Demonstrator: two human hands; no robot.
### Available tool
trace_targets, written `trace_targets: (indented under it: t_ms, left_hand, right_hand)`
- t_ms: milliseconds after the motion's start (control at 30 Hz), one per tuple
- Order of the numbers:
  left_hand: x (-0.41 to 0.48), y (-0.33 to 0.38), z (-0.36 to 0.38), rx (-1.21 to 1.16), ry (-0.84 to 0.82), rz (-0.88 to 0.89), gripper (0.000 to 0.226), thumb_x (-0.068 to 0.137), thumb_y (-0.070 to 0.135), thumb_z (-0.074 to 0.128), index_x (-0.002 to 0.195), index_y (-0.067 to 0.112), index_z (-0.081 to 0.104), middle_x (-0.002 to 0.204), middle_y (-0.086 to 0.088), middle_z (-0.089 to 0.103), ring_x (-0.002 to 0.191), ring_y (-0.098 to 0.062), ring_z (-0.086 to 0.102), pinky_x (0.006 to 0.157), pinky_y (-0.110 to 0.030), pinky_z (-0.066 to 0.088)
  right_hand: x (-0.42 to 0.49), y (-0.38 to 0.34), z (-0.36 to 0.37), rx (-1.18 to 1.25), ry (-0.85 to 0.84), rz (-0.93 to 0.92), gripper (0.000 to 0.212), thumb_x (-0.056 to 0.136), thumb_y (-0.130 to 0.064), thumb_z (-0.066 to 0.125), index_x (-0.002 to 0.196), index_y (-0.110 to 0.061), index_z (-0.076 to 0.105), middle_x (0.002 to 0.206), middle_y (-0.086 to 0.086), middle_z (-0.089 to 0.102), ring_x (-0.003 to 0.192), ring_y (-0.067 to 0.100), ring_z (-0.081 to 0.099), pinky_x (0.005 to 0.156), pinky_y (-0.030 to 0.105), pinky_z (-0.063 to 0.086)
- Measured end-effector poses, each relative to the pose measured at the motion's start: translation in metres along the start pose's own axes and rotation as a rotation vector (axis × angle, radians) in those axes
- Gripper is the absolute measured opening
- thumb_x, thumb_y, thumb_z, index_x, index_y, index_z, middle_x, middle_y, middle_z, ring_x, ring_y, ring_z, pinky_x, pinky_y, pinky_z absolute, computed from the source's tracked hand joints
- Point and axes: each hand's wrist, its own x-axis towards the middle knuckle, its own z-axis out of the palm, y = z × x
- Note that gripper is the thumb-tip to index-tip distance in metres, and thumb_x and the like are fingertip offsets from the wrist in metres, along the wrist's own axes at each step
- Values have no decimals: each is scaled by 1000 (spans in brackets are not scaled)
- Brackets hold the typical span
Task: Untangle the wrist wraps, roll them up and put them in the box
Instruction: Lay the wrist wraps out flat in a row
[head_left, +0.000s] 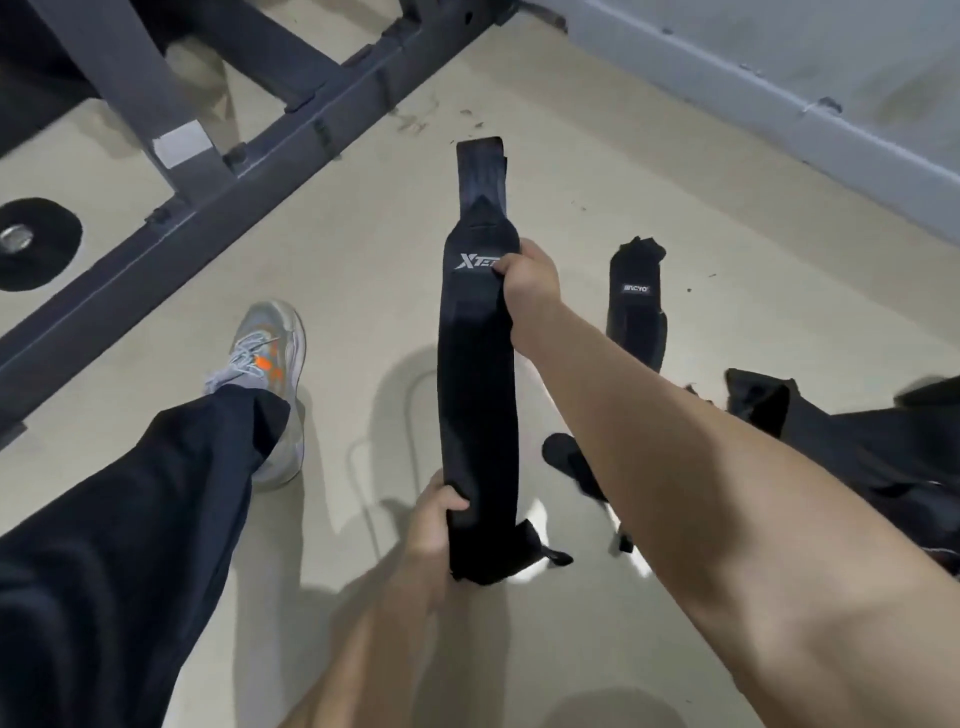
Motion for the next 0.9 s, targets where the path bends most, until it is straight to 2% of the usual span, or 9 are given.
trace_targets:
  t_ms: [133,267,400,467,567,667,733,800,900]
  left_hand:
    - [20,-9,-25,212,-21,0,33,79,33,64,101,10,73,100,-8,78,91,-23,74,86,-37,51]
    - [27,-17,-39,104,-21,-54,37,89,33,62,114,9,74,113,-16,77,109,-39,72,108,-56,48]
    - [33,-22,-42,92,46,-51,31,92,27,68,109,2,71,101,-19,75,87,-42,73,84,-58,59]
    - [42,-30,-42,212,164,33,20,92,23,72,106,10,73,107,-12,76,92,-31,76,90,-52,60]
    - [49,-35,-32,523,290,104,16,95,17,66,111,14,71,104,-2,76,94,-21,73,94,-44,58]
    - [43,-27,-16,845,529,191,39,93,20,65,131,15,57,132,-2,58,119,-25,55,88,-34,49]
    - [37,-21,-5,888,593,316,51,94,19,64,142,16,47,142,-3,44,130,-26,40,89,-35,43]
    - [39,-20,4,814,592,452,47,92,16,63,137,16,50,139,-3,44,129,-25,39,88,-35,41]
    - [47,-11,31,742,530,540,39,89,12,63,126,17,54,127,3,46,125,-24,46,92,-31,40]
  right_hand:
    - [35,8,14,51,-11,-11,36,94,3,46,119,-14,66,109,10,72,101,31,70,93,45,59]
    - [61,11,9,100,25,-9,34,95,5,49,117,-14,67,105,7,73,97,28,72,91,44,61]
    - [81,12,4,105,4,-10,40,98,-2,55,136,-14,58,122,8,70,106,25,70,95,44,59]
    - [80,15,0,-42,-15,11,67,95,-12,66,153,-7,34,132,5,60,110,22,63,93,37,55]
    - [62,41,-22,-347,13,59,58,96,-14,63,146,0,36,107,2,52,86,16,52,70,29,44]
    - [49,76,-70,-517,173,29,47,94,-15,53,141,-14,50,131,4,53,106,24,58,82,33,48]
    - [45,83,-107,-691,363,-43,41,93,-16,51,134,-15,55,137,11,47,121,33,51,96,39,48]
    - [46,86,-139,-825,491,-22,49,93,-16,53,141,-15,47,145,15,38,130,37,40,105,43,40]
    - [54,85,-172,-753,419,147,78,92,-23,60,157,-13,18,152,16,36,137,41,38,112,49,37]
